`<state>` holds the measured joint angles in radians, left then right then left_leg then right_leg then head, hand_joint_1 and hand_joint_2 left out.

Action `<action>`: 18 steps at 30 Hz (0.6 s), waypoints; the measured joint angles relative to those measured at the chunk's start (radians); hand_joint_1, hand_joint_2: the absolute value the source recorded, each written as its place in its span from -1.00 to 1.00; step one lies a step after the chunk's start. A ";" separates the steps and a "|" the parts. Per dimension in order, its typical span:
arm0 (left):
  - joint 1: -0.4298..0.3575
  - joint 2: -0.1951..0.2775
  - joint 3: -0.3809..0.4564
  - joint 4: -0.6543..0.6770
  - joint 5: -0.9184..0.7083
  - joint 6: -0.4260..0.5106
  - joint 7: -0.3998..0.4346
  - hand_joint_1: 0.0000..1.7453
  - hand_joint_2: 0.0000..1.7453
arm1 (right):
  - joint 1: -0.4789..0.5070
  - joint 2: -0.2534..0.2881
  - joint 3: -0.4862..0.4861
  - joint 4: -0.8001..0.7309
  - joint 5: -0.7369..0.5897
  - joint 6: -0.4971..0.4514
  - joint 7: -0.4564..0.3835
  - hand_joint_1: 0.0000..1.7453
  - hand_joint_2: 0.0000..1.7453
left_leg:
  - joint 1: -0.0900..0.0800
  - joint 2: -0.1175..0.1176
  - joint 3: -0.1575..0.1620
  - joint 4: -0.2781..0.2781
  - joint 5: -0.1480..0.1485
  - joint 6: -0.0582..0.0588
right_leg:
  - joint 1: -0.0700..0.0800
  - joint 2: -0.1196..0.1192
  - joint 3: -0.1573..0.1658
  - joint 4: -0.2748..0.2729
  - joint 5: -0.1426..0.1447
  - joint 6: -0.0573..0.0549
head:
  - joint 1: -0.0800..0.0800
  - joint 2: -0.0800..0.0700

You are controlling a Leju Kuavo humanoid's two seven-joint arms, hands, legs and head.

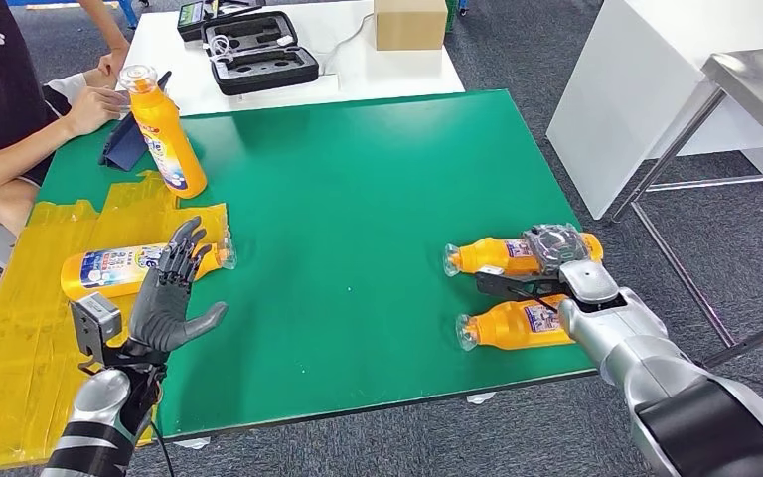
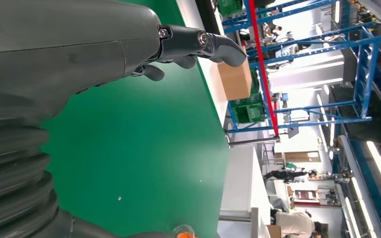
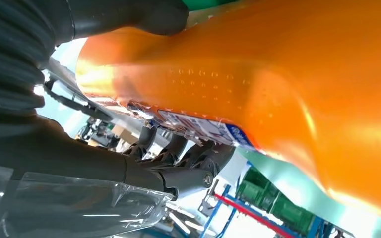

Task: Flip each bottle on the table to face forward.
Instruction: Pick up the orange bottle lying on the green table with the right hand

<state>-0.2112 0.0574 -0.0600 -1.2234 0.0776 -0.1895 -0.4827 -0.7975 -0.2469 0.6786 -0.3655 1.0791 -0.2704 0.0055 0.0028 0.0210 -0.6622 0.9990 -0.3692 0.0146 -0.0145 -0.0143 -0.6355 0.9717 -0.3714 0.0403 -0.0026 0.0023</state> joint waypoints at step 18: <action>0.013 -0.013 -0.013 -0.025 -0.005 0.011 0.031 -1.00 1.00 | 0.053 0.035 -0.068 -0.044 -0.034 -0.365 0.016 1.00 1.00 | 0.000 0.000 -0.002 0.000 0.000 0.000 | 0.000 0.000 -0.002 0.000 0.000 0.000 | 0.000 0.000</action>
<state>-0.1977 0.0441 -0.0729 -1.2486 0.0729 -0.1789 -0.4518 -0.7444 -0.2124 0.6101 -0.4099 1.0451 -0.6359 0.0220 0.0029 0.0208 -0.6639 0.9990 -0.3693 0.0145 -0.0144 -0.0142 -0.6374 0.9719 -0.3715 0.0402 -0.0027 0.0023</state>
